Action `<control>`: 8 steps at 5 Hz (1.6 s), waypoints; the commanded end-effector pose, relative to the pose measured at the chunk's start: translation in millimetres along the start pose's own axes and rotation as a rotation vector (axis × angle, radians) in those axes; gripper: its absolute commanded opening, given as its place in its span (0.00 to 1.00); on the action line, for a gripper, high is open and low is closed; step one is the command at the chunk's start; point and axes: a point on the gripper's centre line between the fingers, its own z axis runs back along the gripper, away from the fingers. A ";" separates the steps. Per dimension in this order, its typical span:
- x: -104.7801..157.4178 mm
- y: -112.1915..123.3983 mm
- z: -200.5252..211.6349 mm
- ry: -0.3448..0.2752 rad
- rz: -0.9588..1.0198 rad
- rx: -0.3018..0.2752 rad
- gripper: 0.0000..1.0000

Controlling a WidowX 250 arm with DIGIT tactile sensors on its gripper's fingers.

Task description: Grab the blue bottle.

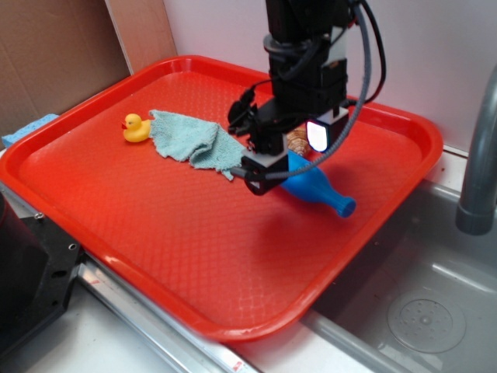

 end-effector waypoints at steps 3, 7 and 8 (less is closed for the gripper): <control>6.5 -14.8 -14.5 0.020 -0.019 0.035 0.00; -45.2 -53.3 106.2 0.006 0.858 0.177 0.00; -62.5 -65.9 126.8 0.011 1.108 0.194 0.00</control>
